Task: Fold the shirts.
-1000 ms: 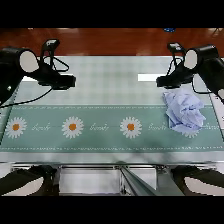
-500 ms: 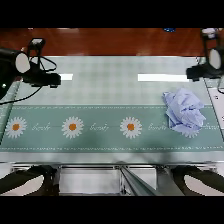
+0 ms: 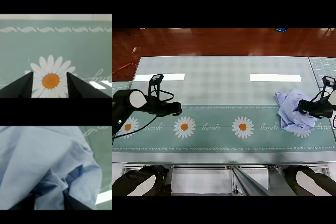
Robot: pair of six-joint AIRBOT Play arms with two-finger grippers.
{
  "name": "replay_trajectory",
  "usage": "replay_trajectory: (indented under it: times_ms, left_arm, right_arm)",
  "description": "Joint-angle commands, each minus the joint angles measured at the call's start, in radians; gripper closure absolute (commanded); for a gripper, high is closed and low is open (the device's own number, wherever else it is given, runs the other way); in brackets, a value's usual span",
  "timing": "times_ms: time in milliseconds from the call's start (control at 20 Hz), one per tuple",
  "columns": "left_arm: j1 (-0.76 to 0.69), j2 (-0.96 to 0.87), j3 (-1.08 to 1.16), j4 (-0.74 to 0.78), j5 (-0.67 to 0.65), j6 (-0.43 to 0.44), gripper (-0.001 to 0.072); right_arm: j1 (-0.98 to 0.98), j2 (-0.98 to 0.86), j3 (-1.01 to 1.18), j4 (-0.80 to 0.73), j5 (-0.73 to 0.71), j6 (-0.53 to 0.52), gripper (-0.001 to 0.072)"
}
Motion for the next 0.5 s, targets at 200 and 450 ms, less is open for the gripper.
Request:
replay_trajectory:
  times_ms: [200,450]
  left_arm:
    - [-0.020,0.018,-0.046,-0.033,0.056,0.044,0.0201]
    - [0.120,0.060,0.120,0.024,-0.089,0.113,0.0201]
  right_arm:
    - [-0.014,-0.164,-0.033,0.232,-0.065,-0.105,0.0683]
    - [-0.014,0.036,0.238,0.241,0.022,-0.204,0.0684]
